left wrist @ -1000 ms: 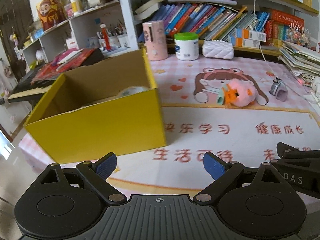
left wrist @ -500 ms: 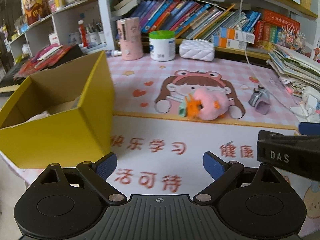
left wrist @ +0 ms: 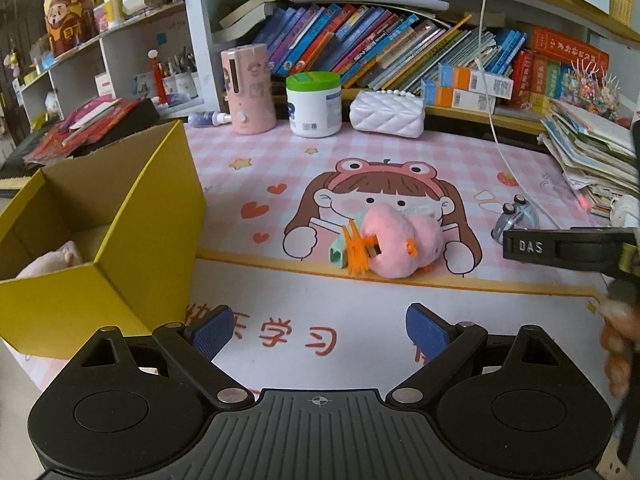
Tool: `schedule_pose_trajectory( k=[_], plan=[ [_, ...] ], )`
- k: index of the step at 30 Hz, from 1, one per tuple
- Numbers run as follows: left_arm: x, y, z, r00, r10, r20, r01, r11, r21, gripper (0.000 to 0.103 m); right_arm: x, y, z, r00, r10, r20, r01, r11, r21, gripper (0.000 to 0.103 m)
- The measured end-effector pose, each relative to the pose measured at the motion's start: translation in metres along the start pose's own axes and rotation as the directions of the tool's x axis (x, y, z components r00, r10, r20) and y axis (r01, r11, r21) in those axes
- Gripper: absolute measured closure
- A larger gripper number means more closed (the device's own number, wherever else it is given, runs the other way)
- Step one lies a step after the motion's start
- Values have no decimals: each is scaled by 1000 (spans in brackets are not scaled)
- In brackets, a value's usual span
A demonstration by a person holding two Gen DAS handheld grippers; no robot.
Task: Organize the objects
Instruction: 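Grasp the grey-and-purple toy car with the right gripper while the left nears the plush chick, then grasp the pink plush chick with the left gripper while the right holds the car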
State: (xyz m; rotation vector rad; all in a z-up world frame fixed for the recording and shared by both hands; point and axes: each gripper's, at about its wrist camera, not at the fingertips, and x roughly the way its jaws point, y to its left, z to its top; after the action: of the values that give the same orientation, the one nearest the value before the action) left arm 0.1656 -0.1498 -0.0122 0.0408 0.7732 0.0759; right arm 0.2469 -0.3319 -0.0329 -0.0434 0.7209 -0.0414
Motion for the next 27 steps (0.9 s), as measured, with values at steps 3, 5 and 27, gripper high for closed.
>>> schedule_pose_trajectory(
  k=[3, 5, 27],
  plan=[
    [3, -4, 3, 1000, 5, 0, -5, 1000, 5, 9, 20, -4, 4, 1000, 15, -11, -15, 1000, -14, 30],
    [6, -6, 4, 1000, 7, -2, -7, 1000, 7, 9, 31, -5, 7, 1000, 19, -15, -19, 999, -35, 29],
    [64, -40, 40, 999, -46, -20, 47, 997, 56, 15, 38, -37, 19, 994, 106, -27, -104, 994, 38, 44]
  ],
)
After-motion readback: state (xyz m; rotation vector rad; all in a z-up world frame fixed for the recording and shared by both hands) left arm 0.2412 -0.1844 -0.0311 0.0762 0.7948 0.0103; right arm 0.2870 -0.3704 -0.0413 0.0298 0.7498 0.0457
